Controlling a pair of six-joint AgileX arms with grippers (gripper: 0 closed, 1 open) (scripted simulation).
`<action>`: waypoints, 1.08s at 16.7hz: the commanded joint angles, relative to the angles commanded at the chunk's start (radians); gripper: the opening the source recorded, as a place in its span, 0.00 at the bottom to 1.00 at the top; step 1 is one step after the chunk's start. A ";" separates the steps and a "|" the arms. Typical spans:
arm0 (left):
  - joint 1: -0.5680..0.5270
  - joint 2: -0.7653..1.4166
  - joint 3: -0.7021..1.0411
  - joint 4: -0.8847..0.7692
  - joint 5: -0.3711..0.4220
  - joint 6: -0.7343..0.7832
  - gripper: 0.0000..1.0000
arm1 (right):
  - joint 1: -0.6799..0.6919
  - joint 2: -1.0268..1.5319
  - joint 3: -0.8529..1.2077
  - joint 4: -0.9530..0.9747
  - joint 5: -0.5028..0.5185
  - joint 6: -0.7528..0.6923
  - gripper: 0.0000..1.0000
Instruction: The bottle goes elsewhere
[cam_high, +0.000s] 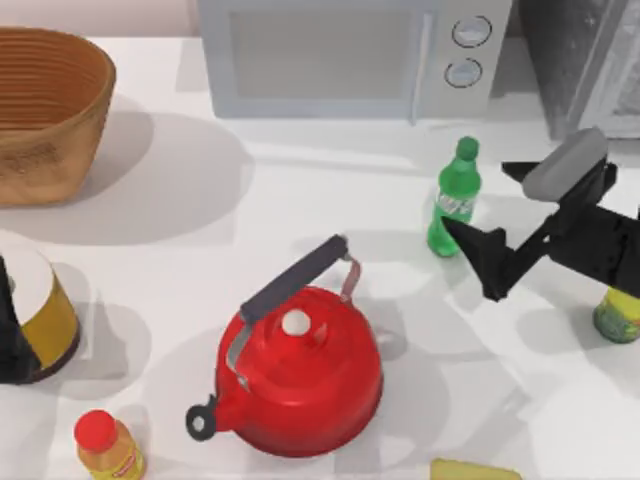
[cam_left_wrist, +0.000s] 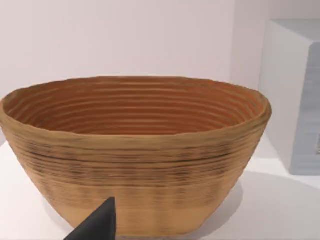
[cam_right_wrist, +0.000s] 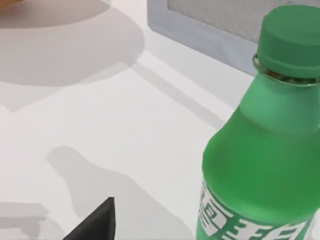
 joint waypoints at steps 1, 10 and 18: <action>0.000 0.000 0.000 0.000 0.000 0.000 1.00 | 0.016 0.038 0.034 0.005 0.016 0.006 1.00; 0.000 0.000 0.000 0.000 0.000 0.000 1.00 | 0.067 0.246 0.181 0.067 0.069 0.021 1.00; 0.000 0.000 0.000 0.000 0.000 0.000 1.00 | 0.067 0.246 0.181 0.067 0.069 0.021 0.47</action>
